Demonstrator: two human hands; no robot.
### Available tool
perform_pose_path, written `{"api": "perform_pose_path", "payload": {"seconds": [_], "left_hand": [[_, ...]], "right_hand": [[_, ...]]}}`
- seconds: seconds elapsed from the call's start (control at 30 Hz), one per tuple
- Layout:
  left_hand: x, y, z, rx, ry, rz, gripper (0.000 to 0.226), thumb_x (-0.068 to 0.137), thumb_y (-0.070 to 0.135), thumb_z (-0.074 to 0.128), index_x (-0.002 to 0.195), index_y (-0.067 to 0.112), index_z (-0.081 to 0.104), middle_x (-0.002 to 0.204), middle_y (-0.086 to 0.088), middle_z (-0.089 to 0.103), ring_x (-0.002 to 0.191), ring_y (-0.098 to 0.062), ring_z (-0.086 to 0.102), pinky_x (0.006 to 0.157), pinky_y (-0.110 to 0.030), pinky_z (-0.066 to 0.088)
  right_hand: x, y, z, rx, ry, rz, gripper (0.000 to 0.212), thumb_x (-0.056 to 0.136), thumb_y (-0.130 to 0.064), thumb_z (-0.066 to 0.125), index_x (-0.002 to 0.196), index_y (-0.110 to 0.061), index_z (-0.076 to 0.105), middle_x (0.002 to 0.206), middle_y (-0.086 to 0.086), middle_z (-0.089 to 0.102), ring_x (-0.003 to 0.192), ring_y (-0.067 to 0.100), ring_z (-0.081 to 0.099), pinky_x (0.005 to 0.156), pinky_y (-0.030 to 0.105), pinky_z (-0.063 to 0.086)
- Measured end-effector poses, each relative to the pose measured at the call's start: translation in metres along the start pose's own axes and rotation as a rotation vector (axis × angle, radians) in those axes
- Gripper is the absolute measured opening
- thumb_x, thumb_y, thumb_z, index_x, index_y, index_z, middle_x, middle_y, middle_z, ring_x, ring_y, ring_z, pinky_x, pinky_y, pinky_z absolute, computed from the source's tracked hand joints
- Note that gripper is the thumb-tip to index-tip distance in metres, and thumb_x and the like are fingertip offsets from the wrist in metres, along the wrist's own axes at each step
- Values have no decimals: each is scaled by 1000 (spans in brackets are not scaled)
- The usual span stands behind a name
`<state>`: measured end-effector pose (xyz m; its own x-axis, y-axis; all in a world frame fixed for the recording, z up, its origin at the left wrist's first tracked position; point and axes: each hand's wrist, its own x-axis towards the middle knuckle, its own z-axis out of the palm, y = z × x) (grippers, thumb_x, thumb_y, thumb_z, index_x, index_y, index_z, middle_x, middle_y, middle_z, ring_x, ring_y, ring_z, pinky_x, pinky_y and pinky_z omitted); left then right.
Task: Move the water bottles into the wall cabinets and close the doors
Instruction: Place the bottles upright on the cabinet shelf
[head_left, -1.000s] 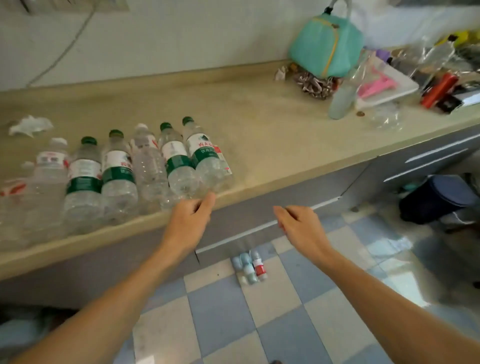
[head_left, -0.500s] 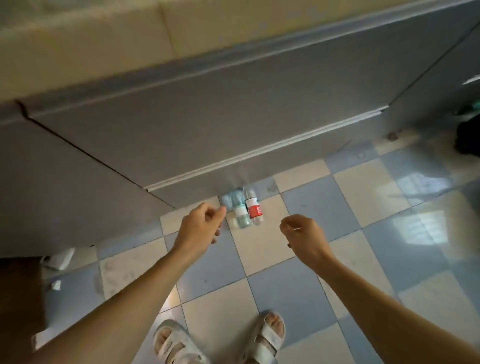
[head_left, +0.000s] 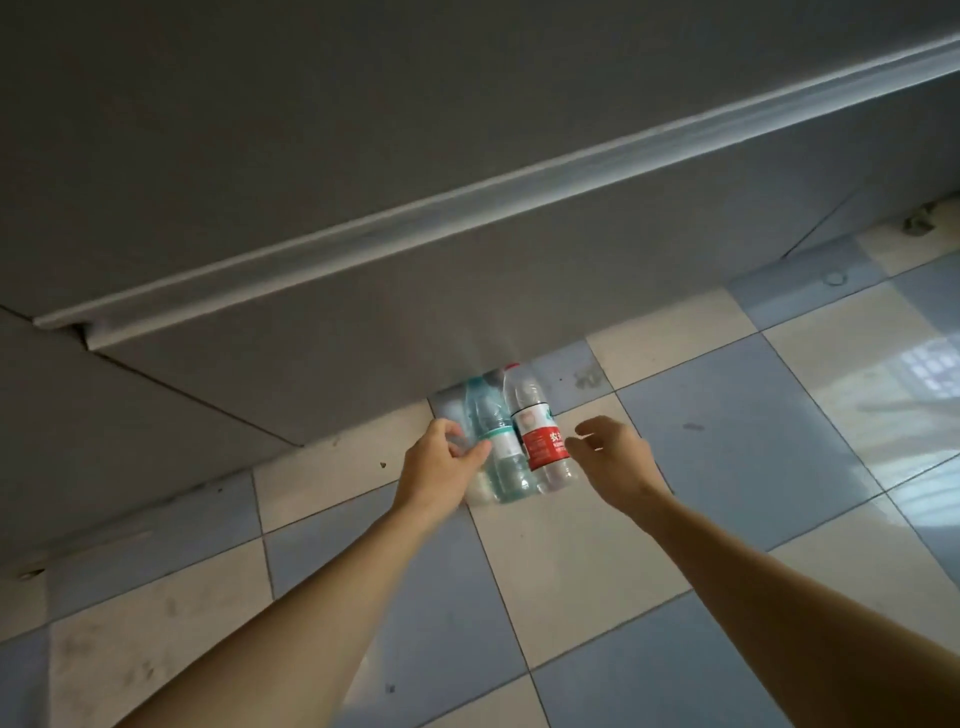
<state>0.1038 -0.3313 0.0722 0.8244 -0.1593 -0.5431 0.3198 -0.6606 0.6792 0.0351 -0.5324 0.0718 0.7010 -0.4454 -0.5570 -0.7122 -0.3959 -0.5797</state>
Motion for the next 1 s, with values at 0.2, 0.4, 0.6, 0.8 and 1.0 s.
{"api": "perform_pose_path", "payload": {"seconds": [0.2, 0.4, 0.6, 0.8, 1.0], "left_hand": [[59, -36, 45, -10, 63, -32, 58, 86, 41, 77, 129, 16, 47, 120, -9, 61, 104, -28, 64, 87, -48, 58], [57, -56, 94, 13, -57, -41, 100, 84, 34, 80, 158, 23, 14, 142, -7, 54, 114, -25, 61, 86, -34, 52], [39, -64, 89, 81, -91, -81, 97, 71, 18, 88, 150, 26, 32, 130, -6, 62, 111, -25, 63, 94, -38, 54], [34, -79, 66, 143, -189, -87, 74, 73, 20, 88, 135, 19, 48, 126, -2, 63, 108, -18, 62, 88, -30, 53], [79, -59, 63, 200, -67, 55, 76, 82, 38, 82, 145, 13, 46, 140, -6, 56, 123, -23, 56, 102, -39, 49]], "right_hand": [[71, 20, 56, 62, -21, 10, 47, 98, -24, 64, 141, -12, 51, 128, 12, 63, 105, 27, 64, 83, 36, 57], [69, 57, 82, 73, -32, 4, 59, 93, -26, 69, 146, -18, 44, 130, 14, 60, 112, 31, 64, 98, 49, 53], [41, 70, 87, 42, -186, 30, 85, 73, -26, 88, 143, -20, 41, 123, 10, 59, 108, 28, 64, 91, 43, 57], [41, 76, 91, 63, -206, 87, 80, 82, -29, 83, 146, -12, 37, 120, 8, 61, 104, 23, 64, 92, 39, 56], [73, 52, 89, 180, -104, 74, 84, 91, -37, 71, 157, -17, 24, 145, 16, 50, 122, 33, 59, 98, 50, 54]]}}
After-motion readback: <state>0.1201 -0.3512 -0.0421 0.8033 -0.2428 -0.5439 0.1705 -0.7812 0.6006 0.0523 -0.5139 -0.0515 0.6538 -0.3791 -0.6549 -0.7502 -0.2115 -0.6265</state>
